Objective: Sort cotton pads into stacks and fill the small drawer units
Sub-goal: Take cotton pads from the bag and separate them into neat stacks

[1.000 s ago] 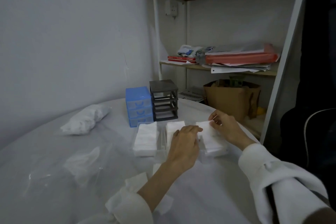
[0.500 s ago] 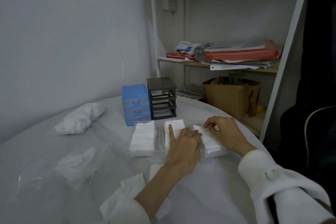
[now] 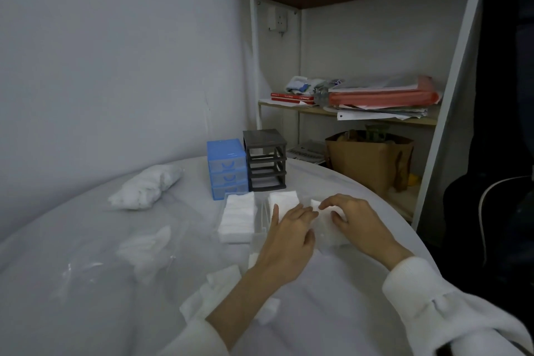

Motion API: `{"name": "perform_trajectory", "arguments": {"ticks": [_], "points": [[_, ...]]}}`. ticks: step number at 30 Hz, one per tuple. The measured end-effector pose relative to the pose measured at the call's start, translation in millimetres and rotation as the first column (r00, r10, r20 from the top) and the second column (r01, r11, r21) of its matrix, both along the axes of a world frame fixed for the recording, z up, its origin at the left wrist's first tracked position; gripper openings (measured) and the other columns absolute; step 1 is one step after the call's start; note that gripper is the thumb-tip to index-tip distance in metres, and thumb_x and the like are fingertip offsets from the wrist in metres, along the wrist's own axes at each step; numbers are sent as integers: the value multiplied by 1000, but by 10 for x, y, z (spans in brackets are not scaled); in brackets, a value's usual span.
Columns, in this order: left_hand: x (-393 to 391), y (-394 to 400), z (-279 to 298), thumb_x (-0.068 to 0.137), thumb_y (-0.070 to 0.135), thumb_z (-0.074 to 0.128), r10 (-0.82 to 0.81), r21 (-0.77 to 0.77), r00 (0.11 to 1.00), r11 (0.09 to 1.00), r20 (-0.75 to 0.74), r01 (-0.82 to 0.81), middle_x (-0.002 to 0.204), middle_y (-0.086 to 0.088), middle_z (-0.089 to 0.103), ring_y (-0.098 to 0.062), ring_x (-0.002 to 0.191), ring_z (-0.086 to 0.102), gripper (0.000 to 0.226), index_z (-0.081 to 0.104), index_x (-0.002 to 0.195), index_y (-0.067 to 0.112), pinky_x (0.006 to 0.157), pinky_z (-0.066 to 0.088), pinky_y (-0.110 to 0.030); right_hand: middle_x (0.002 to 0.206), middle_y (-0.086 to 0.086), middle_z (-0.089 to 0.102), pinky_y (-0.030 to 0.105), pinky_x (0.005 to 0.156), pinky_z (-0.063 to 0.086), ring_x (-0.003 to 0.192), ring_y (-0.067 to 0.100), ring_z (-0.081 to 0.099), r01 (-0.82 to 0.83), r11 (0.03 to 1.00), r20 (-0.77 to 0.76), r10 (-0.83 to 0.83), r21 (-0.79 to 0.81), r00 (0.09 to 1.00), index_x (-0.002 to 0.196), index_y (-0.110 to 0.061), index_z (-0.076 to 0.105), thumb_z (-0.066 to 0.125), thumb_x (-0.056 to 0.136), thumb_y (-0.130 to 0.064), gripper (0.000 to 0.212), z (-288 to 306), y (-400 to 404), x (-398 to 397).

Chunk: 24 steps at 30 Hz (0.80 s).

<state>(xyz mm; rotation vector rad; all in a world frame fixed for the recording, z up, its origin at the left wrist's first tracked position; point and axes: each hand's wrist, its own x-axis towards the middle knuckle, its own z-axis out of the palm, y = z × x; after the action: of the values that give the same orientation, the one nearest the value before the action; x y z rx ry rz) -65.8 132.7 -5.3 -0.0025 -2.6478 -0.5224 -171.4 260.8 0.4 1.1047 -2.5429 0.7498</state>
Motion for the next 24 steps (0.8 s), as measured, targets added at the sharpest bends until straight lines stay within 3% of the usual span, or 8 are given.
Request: {"name": "perform_trajectory", "arguments": {"ticks": [3, 6, 9, 16, 20, 24], "points": [[208, -86, -5, 95, 9, 44, -44, 72, 998, 996, -37, 46, 137, 3, 50, -11, 130, 38, 39, 50, 132, 18, 117, 15, -29, 117, -2, 63, -5, 82, 26, 103, 9, 56, -60, 998, -16, 60, -17, 998, 107, -16, 66, 53, 92, -7, 22, 26, -17, 265], [459, -238, -31, 94, 9, 46, -49, 150, 998, 987, -37, 54, 129, 4, 55, -10, 122, 45, 34, 57, 124, 19, 104, 31, -18, 108, -4, 66, -4, 80, 32, 92, 2, 52, -126, 991, 13, 127, -42, 992, 102, -17, 68, 52, 92, -6, 22, 49, -71, 555], [703, -434, -89, 92, 9, 47, -28, 184, 1000, 982, -11, 29, 121, 5, 59, -8, 114, 50, 30, 61, 116, 21, 101, 35, -21, 107, -4, 67, 12, 89, 43, 94, 6, 56, -182, 983, 74, 184, -29, 980, 101, -19, 67, 52, 92, -7, 22, 14, -163, 821], [1149, -747, -218, 91, 8, 42, 17, 234, 999, 972, 42, -27, 120, 0, 63, -13, 113, 55, 31, 65, 112, 13, 101, 38, -23, 132, -7, 51, 25, 100, 40, 120, 11, 47, -221, 951, 190, 181, 215, 965, 129, -23, 48, 57, 89, -19, 41, -123, -332, 1139], [1268, -851, -278, 93, 2, 42, 28, 217, 992, 975, 121, -54, 129, -1, 57, -13, 121, 50, 35, 59, 123, 9, 103, 31, -14, 114, -4, 60, 28, 89, 45, 106, 14, 54, -154, 967, 54, 146, 203, 988, 110, -21, 59, 54, 90, -16, 21, -158, -416, 1151], [1268, -914, -349, 94, 14, 49, 50, 239, 987, 967, 156, -87, 133, 0, 53, -12, 124, 47, 35, 53, 129, 13, 106, 31, -21, 101, -2, 64, 34, 80, 48, 92, 17, 57, -139, 988, 53, 136, 61, 989, 99, -20, 56, 50, 94, -19, 8, -191, -474, 1087]]}}
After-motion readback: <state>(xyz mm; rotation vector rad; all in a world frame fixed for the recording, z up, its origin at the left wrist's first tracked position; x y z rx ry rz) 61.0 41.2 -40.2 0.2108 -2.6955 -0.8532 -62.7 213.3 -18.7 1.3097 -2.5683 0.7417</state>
